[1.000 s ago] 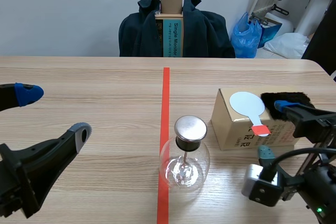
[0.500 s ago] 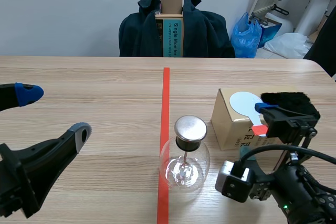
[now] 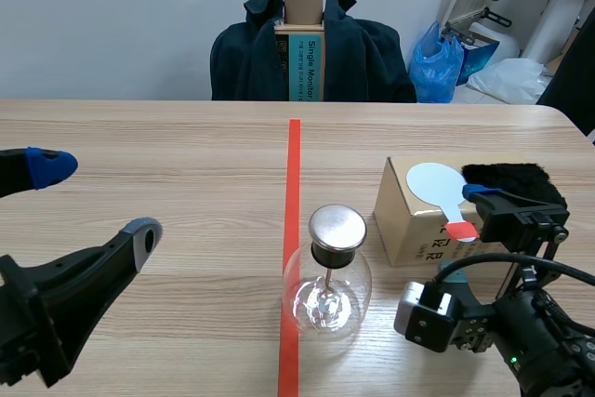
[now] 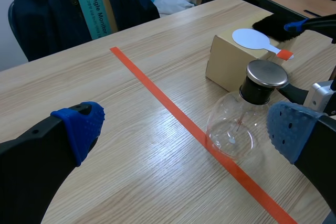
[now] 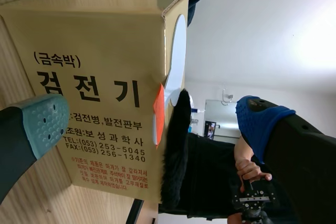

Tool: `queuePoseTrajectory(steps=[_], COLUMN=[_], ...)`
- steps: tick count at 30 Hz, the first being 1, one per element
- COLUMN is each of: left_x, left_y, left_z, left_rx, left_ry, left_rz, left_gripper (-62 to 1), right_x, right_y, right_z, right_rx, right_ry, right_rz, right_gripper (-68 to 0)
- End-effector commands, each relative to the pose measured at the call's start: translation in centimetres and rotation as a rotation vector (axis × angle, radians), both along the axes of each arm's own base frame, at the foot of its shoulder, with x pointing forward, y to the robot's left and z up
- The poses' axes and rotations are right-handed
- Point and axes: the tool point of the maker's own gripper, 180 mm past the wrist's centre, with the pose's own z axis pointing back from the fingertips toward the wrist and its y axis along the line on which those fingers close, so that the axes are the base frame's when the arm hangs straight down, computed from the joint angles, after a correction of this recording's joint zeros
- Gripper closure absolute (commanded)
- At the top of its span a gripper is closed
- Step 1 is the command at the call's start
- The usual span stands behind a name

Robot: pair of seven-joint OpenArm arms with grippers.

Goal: Do the electroscope experiment.
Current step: 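Pick up the white charging plate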

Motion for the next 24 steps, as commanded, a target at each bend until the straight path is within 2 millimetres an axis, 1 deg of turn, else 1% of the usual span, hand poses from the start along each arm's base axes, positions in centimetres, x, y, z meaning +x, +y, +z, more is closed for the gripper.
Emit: queuePoseTrajectory(steps=[1, 5, 6, 7, 9, 12, 14, 16, 18, 20, 24], left_x=[-0.11, -0.11, -0.11, -0.11, -0.11, -0.11, -0.11, -0.11, -0.10, -0.09, -0.09], left_y=[-0.38, -0.38, -0.38, -0.38, -0.38, -0.38, -0.38, -0.38, -0.37, -0.36, -0.36], left_z=[0.49, 0.49, 0.49, 0.49, 0.49, 0.48, 0.48, 0.48, 0.49, 0.51, 0.51], left_rx=[-0.021, -0.021, -0.021, -0.021, -0.021, -0.021, -0.021, -0.021, -0.023, -0.026, -0.026], left_ry=[-0.011, -0.011, -0.011, -0.011, -0.011, -0.011, -0.011, -0.011, -0.011, -0.010, -0.010], left_rz=[-0.010, -0.010, -0.010, -0.010, -0.010, -0.010, -0.010, -0.010, -0.008, -0.007, -0.007], left_gripper=[-62.3, -62.3, -62.3, -62.3, -62.3, -62.3, -62.3, -62.3, -62.3, -62.3, -62.3], right_x=[0.97, 0.94, 0.93, 0.93, 0.91, 0.91, 0.91, 0.91, 0.90, 0.89, 0.88], right_y=[-0.25, -0.14, -0.09, -0.07, -0.02, -0.01, -0.01, -0.01, 0.04, 0.07, 0.12], right_z=[1.40, 1.37, 1.35, 1.35, 1.35, 1.35, 1.35, 1.35, 1.35, 1.35, 1.35], right_rx=[-0.008, -0.018, -0.021, -0.023, -0.022, -0.022, -0.022, -0.022, -0.022, -0.021, -0.021], right_ry=[-0.050, -0.051, -0.051, -0.051, -0.051, -0.051, -0.051, -0.051, -0.051, -0.051, -0.051], right_rz=[0.006, 0.013, 0.016, 0.017, 0.020, 0.020, 0.020, 0.020, 0.023, 0.025, 0.028], right_gripper=[-67.9, -67.9, -66.0, -62.3, -51.0, -31.1, -19.9, -11.1, -4.8, -0.6, -0.8])
